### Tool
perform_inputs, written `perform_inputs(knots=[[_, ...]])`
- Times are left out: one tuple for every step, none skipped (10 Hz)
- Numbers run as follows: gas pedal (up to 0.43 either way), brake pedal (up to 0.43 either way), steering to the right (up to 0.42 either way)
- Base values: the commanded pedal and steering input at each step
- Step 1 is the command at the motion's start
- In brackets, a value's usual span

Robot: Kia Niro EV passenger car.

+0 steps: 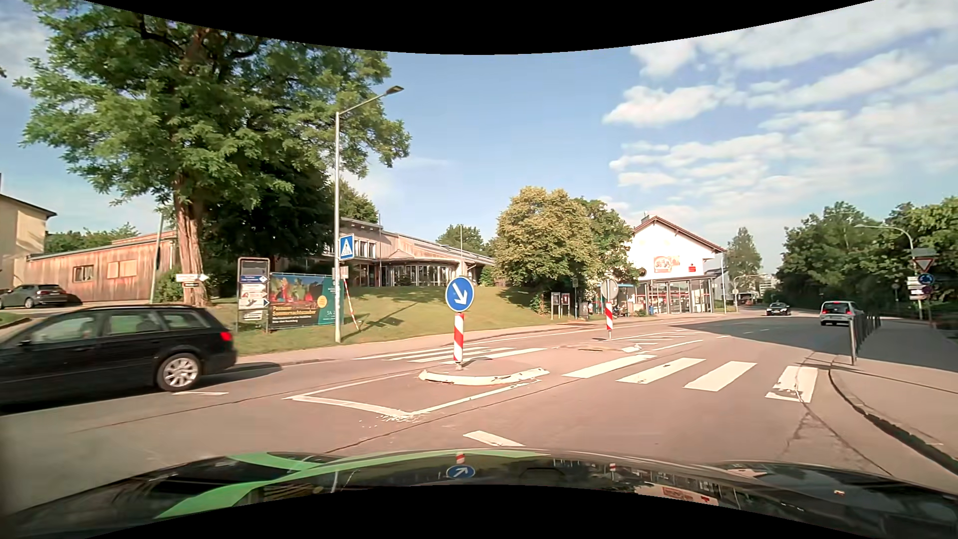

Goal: Follow the waypoints while adhering to traffic rules and regulations

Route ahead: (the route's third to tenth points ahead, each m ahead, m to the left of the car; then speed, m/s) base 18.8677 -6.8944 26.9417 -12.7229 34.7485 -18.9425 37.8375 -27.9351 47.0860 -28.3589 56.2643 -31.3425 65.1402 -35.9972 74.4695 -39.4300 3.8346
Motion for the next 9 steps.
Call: perform_inputs(knots=[[0.390,0.000,0.276],[0.390,0.000,0.277],[0.378,0.000,0.277],[0.331,0.000,0.278],[0.299,0.000,0.281],[0.287,0.000,0.284],[0.287,0.000,0.286],[0.287,0.000,0.286],[0.287,0.000,0.286]])
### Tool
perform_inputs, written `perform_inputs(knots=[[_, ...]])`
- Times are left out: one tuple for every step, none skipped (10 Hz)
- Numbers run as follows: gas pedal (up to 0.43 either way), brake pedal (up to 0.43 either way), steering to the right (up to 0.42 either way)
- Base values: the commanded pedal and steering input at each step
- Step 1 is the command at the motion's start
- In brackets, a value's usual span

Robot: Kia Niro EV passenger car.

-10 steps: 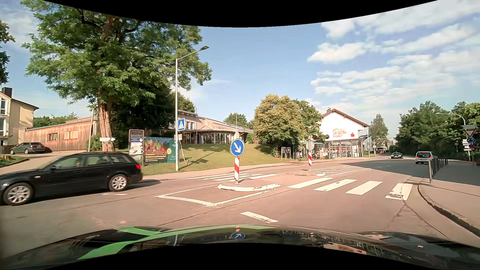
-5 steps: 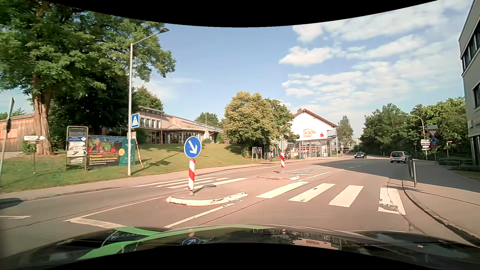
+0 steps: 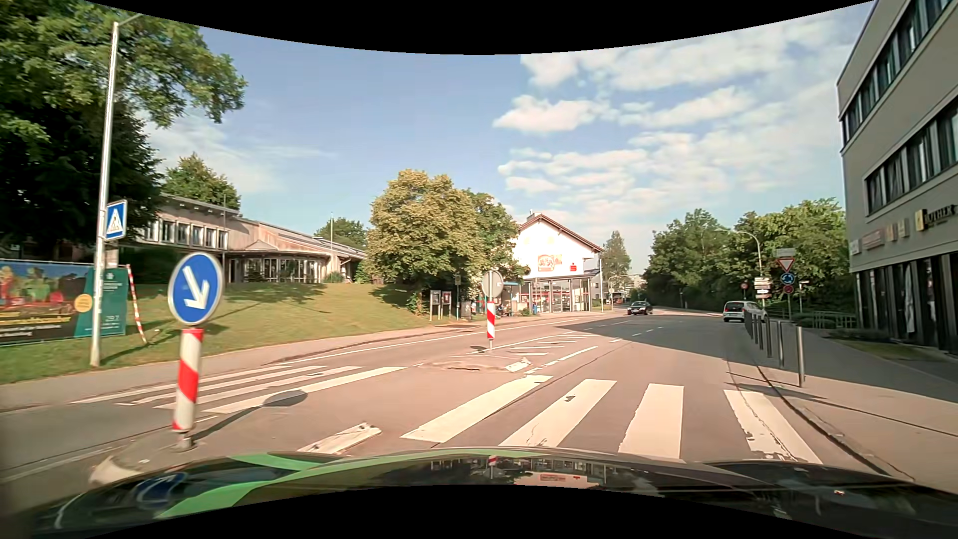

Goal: Follow the waypoints while adhering to traffic rules and regulations

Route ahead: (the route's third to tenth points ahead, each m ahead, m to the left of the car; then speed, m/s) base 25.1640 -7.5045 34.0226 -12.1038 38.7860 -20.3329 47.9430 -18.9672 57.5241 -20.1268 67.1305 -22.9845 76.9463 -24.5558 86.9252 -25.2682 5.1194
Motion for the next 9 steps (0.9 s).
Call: perform_inputs(knots=[[0.287,0.000,0.282],[0.287,0.000,0.277],[0.287,0.000,0.270],[0.280,0.000,0.260],[0.240,0.000,0.241],[0.228,0.000,0.211],[0.220,0.000,0.176],[0.220,0.000,0.142],[0.197,0.000,0.118]])
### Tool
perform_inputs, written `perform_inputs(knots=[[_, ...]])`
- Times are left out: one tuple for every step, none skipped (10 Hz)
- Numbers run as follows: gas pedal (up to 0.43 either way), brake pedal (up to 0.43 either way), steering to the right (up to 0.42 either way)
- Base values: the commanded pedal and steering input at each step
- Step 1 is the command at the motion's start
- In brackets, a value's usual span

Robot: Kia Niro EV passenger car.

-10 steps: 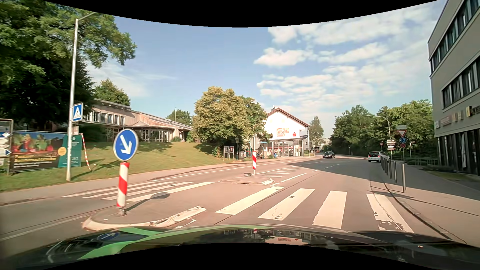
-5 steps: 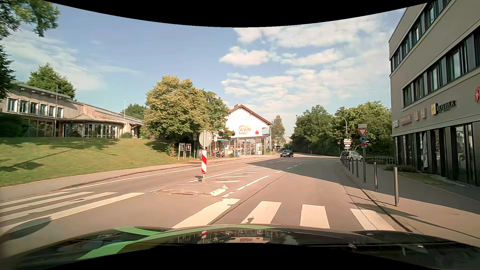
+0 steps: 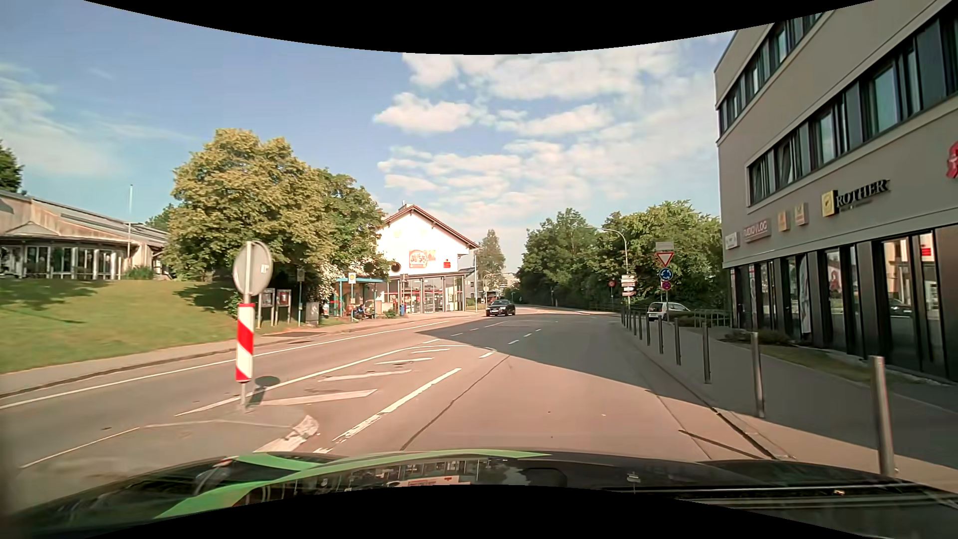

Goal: Follow the waypoints while adhering to traffic rules and regulations

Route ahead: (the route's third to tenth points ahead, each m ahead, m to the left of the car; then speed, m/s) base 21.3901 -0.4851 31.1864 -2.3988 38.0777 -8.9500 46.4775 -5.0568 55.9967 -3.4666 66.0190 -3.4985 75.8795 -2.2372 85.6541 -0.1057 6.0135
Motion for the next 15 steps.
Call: perform_inputs(knots=[[0.130,0.000,0.112],[0.079,0.000,0.112],[0.067,0.000,0.113],[0.067,0.000,0.109],[0.067,0.000,0.105],[0.079,0.000,0.096],[0.087,0.000,0.089],[0.110,0.000,0.083],[0.110,0.000,0.073],[0.118,0.000,0.054],[0.110,0.000,0.038],[0.087,0.000,0.020],[0.000,0.000,0.011],[0.000,0.000,0.009],[0.000,0.000,0.008]])
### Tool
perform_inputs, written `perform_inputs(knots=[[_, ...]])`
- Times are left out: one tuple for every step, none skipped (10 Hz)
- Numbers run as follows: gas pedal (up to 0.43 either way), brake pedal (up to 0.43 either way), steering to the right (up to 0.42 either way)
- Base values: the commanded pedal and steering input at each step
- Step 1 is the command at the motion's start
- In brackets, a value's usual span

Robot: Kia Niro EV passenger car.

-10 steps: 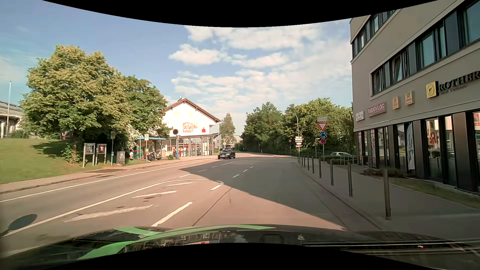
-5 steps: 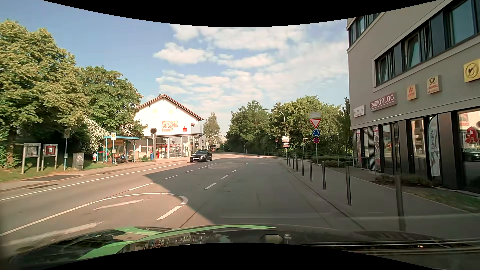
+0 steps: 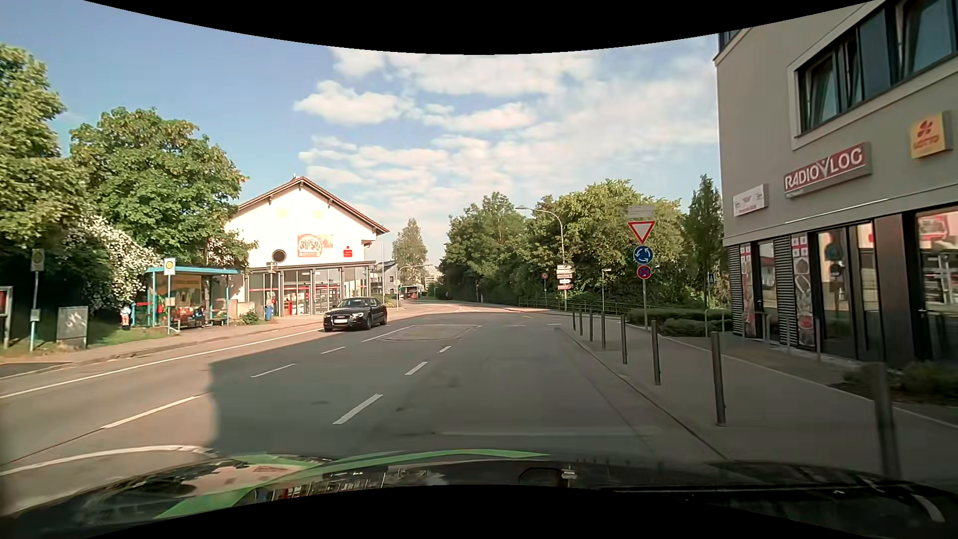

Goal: Follow the waypoints while adhering to traffic rules and regulations

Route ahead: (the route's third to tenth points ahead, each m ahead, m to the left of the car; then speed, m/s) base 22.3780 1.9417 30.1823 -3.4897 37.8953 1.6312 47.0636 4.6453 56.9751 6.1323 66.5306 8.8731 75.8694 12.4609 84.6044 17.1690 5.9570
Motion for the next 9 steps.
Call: perform_inputs(knots=[[0.000,0.000,0.008],[0.000,0.000,0.008],[0.000,0.000,0.009],[0.000,0.000,0.008],[0.000,0.000,0.007],[0.000,0.000,0.006],[0.000,0.000,0.006],[0.000,0.000,0.004],[0.000,0.000,0.004]])
